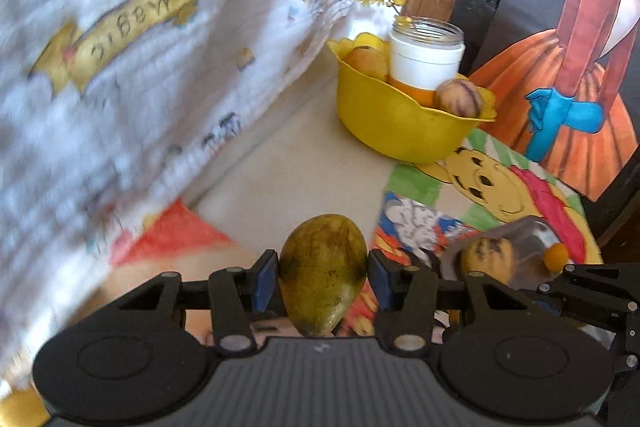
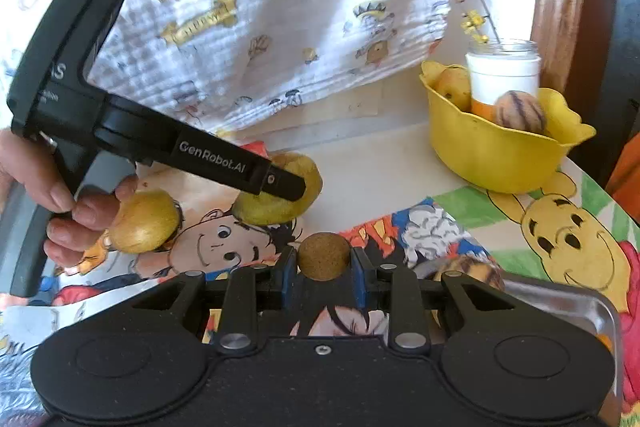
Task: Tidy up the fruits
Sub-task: 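Carry the pear over the tray with the left tool while the right tool carries the small fruit there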
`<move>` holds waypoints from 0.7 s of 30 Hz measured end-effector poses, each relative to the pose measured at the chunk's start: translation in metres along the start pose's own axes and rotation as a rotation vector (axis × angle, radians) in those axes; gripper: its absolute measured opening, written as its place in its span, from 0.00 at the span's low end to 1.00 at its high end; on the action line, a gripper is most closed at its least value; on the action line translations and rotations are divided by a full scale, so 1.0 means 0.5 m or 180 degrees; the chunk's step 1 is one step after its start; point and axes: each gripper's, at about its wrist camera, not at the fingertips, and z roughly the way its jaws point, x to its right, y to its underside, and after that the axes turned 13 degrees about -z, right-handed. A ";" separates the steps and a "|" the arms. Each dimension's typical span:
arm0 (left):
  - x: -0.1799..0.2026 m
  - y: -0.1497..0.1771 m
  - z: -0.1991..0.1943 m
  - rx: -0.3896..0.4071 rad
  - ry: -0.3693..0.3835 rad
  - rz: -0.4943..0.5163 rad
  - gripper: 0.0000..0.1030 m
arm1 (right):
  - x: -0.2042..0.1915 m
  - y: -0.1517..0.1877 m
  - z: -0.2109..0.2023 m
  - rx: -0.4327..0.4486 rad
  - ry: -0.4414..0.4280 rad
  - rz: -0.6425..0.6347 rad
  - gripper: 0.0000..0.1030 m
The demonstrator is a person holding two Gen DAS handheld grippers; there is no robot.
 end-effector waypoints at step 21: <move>0.077 0.143 -0.102 -0.0054 0.0400 -0.0050 0.51 | 0.000 0.140 -0.218 0.0247 0.0165 0.0187 0.30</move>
